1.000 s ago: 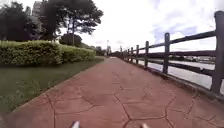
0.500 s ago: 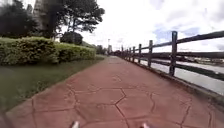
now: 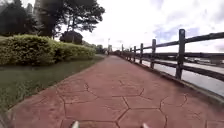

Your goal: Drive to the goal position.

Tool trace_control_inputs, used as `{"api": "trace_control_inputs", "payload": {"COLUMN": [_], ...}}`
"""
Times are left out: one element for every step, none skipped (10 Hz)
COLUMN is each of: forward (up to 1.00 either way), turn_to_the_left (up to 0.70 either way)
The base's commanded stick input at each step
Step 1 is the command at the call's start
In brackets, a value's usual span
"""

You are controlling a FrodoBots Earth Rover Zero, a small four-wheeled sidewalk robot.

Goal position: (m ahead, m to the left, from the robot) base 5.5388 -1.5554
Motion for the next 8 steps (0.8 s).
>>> {"api": "trace_control_inputs", "payload": {"forward": [0.70, 0.70, 0.70, 0.70, 0.70, 0.70, 0.70, 0.70], "turn_to_the_left": [0.00, 0.00, 0.00, 0.00, 0.00, 0.00, 0.00, 0.00]}}
